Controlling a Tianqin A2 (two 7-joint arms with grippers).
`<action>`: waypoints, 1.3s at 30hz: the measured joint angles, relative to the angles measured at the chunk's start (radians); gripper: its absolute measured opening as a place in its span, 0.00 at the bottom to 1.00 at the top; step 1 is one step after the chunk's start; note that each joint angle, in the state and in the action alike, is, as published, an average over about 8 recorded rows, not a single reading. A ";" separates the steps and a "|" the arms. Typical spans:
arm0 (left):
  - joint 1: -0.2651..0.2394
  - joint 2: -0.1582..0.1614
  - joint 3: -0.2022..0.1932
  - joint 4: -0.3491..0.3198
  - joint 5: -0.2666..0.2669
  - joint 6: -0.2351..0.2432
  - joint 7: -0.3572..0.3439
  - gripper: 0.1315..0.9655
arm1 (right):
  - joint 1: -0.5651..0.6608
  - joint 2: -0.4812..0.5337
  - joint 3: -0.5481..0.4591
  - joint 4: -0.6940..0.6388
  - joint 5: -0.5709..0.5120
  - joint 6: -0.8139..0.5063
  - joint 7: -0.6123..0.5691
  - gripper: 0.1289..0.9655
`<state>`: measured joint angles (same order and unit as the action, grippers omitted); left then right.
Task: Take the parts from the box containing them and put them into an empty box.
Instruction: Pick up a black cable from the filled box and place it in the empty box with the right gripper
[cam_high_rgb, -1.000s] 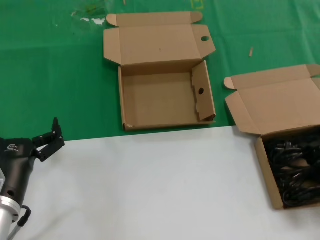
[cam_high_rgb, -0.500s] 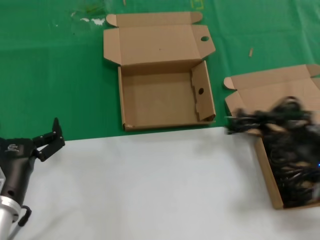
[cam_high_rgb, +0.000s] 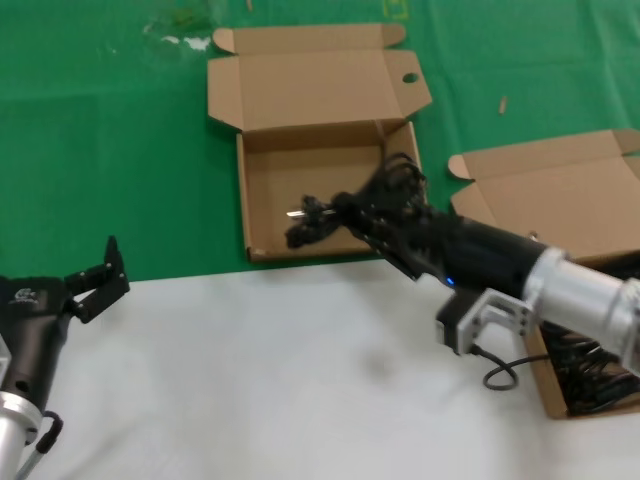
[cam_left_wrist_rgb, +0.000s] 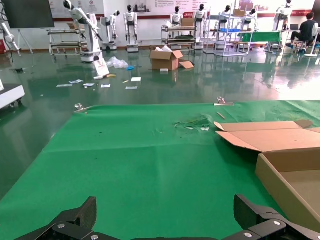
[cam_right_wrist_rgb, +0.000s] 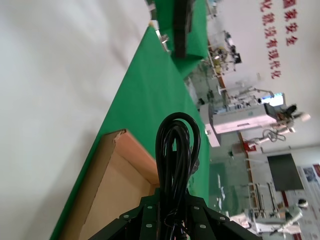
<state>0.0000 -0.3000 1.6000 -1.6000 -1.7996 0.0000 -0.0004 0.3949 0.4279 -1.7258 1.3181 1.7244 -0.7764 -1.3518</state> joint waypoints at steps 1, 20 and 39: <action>0.000 0.000 0.000 0.000 0.000 0.000 0.000 1.00 | 0.028 -0.014 -0.013 -0.037 -0.005 -0.003 -0.020 0.10; 0.000 0.000 0.000 0.000 0.000 0.000 0.000 1.00 | 0.230 -0.114 -0.043 -0.384 0.004 -0.023 -0.207 0.10; 0.000 0.000 0.000 0.000 0.000 0.000 0.000 1.00 | 0.230 -0.114 -0.043 -0.384 0.004 -0.023 -0.207 0.40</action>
<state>0.0000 -0.3000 1.6000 -1.6000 -1.7996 0.0000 -0.0004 0.6246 0.3134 -1.7691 0.9341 1.7280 -0.7993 -1.5589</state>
